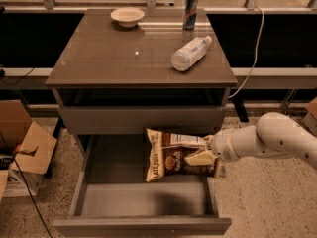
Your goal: Pick brown chip bag from middle drawer and place on counter
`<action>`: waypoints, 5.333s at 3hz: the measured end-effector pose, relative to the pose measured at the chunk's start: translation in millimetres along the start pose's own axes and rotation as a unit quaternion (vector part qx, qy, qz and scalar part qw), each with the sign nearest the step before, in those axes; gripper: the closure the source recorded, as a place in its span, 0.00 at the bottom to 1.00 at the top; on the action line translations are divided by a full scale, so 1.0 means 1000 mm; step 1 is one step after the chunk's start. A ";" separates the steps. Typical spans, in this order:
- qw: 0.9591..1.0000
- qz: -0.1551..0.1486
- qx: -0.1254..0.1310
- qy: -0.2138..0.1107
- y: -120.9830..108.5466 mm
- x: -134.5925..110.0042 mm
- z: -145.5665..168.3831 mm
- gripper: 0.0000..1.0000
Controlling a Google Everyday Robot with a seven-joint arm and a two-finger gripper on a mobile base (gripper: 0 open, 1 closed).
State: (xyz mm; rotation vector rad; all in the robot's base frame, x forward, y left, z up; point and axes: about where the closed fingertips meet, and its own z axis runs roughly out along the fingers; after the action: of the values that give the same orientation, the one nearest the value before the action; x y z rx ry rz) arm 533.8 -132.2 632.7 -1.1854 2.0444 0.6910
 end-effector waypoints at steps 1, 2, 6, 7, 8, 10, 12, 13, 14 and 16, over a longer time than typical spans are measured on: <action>0.997 -0.065 0.004 -0.033 0.013 -0.050 -0.057 1.00; 0.986 -0.154 0.047 -0.048 0.019 -0.121 -0.134 1.00; 0.953 -0.263 0.076 -0.132 0.047 -0.250 -0.146 1.00; 0.944 -0.275 0.069 -0.169 0.061 -0.285 -0.130 1.00; 0.943 -0.266 0.074 -0.185 0.062 -0.311 -0.103 1.00; 0.947 -0.244 0.103 -0.182 0.035 -0.360 -0.050 1.00; 0.952 -0.227 0.124 -0.162 -0.001 -0.398 -0.005 1.00; 0.954 -0.226 0.128 -0.152 -0.019 -0.416 0.017 0.82; 0.958 -0.220 0.129 -0.130 -0.046 -0.430 0.044 0.50; 0.961 -0.216 0.130 -0.115 -0.064 -0.435 0.059 0.04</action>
Offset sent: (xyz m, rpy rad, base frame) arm -0.0143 -0.0342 0.2522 -0.0779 -0.4367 0.1550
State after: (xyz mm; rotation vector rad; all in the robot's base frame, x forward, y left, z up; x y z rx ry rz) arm 766.4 113.8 919.4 -1.2713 1.5542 0.3181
